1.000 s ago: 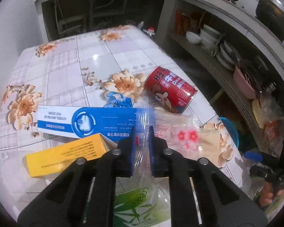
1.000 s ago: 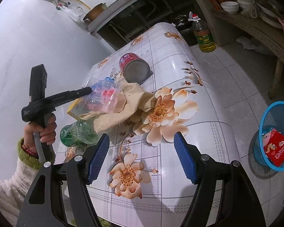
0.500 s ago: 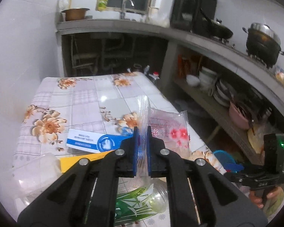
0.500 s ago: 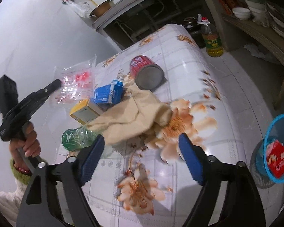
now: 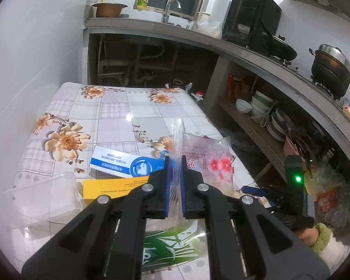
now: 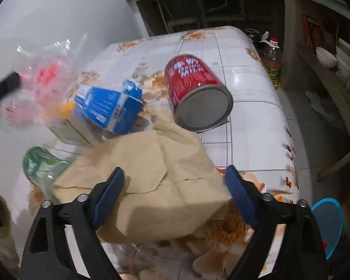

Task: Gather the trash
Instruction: 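Grasp the pink-printed clear bag with the left tool while the right tool reaches the brown paper bag, then grasp the brown paper bag with the right tool while the left tool holds the clear bag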

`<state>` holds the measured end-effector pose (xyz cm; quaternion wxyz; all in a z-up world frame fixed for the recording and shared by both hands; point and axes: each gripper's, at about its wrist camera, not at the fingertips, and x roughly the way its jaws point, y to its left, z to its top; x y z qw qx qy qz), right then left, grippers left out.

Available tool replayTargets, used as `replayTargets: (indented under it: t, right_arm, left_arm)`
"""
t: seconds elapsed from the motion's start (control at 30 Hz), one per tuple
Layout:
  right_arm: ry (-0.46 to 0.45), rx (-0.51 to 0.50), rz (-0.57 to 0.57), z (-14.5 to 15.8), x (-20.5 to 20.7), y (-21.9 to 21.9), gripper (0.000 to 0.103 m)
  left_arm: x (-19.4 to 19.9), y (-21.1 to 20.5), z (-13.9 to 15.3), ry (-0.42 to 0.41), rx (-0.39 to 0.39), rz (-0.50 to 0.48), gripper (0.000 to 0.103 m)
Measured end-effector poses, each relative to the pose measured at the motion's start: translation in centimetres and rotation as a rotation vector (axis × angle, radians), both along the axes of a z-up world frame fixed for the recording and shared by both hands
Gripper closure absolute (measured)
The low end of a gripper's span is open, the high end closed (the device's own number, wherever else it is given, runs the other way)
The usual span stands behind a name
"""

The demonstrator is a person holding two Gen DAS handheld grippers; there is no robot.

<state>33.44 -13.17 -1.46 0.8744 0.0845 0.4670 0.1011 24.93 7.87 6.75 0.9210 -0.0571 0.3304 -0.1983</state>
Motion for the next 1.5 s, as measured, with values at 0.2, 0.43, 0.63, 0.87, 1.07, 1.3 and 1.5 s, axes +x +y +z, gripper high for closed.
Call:
replayTargets:
  t: [0.2,0.43,0.63,0.87,1.07,1.3,1.5]
  right_arm:
    - [-0.018,-0.129,0.024,-0.7,-0.8,1.0,0.069]
    - [-0.040,-0.145,-0.006,-0.2,-3.3,-0.3,0.097]
    - [-0.056,-0.121,-0.079,0.9,-8.3,-2.9,0.097]
    - [0.010,-0.024,-0.157,0.3,-14.0,-5.7,0.097]
    - [0.045,0.078,-0.207,-0.5,-17.3,-6.9,0.097]
    - [0.039,0.081,-0.171,-0.1,-18.5,-7.0,0.091]
    - [-0.047,0.093,-0.165,1.7,-18.8,-7.8,0.048]
  left_arm:
    - [-0.2,0.4,-0.4,0.004,-0.004,0.010,0.097]
    - [-0.4,0.4,-0.5,0.001,-0.006,0.013,0.097]
    - [-1.8,0.3,0.2,-0.022,-0.014,0.004,0.097]
    - [-7.5,-1.7,0.4,-0.035,-0.021,-0.102,0.097]
    - [-13.0,-7.0,-4.8,0.064,0.099,-0.218,0.097]
    - [-14.2,-10.6,-11.5,0.183,0.225,-0.235,0.097]
    - [-13.5,-8.9,-11.7,0.224,0.147,-0.204,0.098]
